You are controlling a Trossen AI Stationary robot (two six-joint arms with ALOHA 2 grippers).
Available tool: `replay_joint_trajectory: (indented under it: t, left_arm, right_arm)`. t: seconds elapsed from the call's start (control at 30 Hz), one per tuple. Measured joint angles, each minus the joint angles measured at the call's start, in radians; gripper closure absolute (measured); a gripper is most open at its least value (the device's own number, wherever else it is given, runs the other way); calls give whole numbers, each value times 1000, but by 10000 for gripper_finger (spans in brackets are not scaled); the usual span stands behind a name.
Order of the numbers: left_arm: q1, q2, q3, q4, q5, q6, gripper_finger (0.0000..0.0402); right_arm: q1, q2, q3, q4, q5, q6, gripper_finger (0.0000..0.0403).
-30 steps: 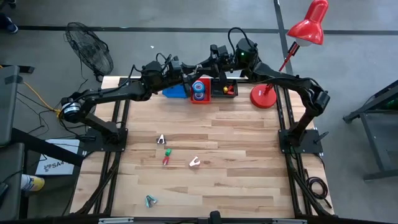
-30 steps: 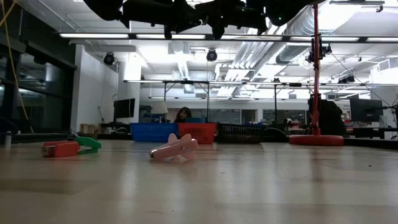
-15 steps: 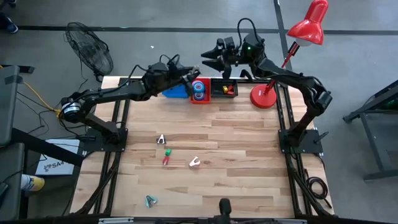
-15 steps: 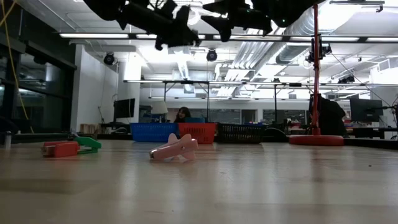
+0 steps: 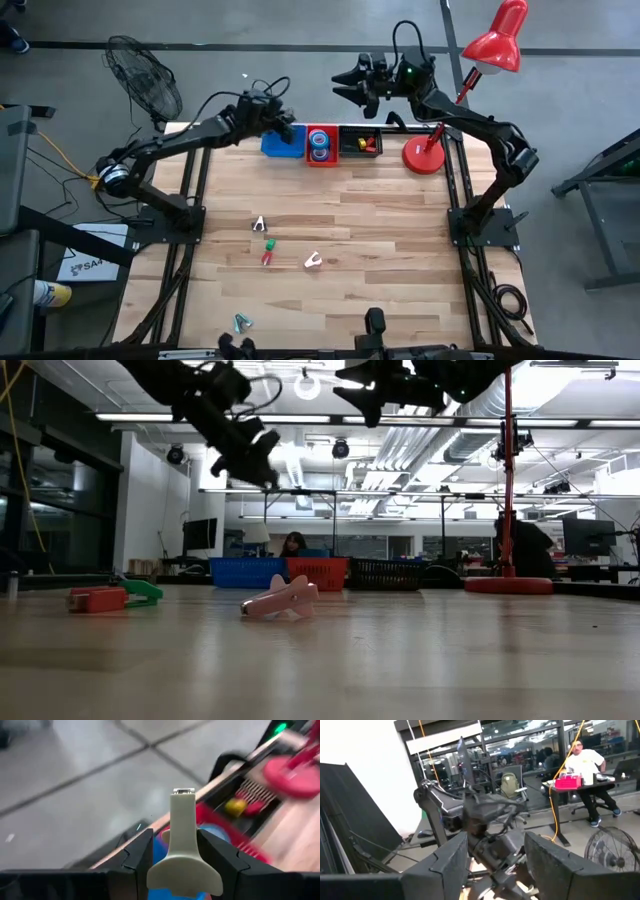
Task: Pick and place Stapler, Stapler remover, tape
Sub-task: Put the gray staple remover into the blue basket, then put the black staple remover into the blue basket
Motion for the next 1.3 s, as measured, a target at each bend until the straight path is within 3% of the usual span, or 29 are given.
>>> replay_joint_trajectory:
  t: [0.27,0.43,0.9,1.13,1.3]
  left_arm:
    - [110,47,0,-191,90,35,267]
    - [140,126,0,-174,155,34,267]
    - [138,269,0,-157,171,-85,265]
    - [138,270,0,-157,172,-87,185]
    - [136,270,0,-157,173,-87,165]
  right_arm:
    - [-2,0,0,-55,1,-35,213]
    - [-2,0,0,-57,1,-49,213]
    - [-4,0,1,-101,1,-72,213]
    - [-3,0,1,-107,1,-79,213]
    - [-4,0,1,-107,1,-79,213]
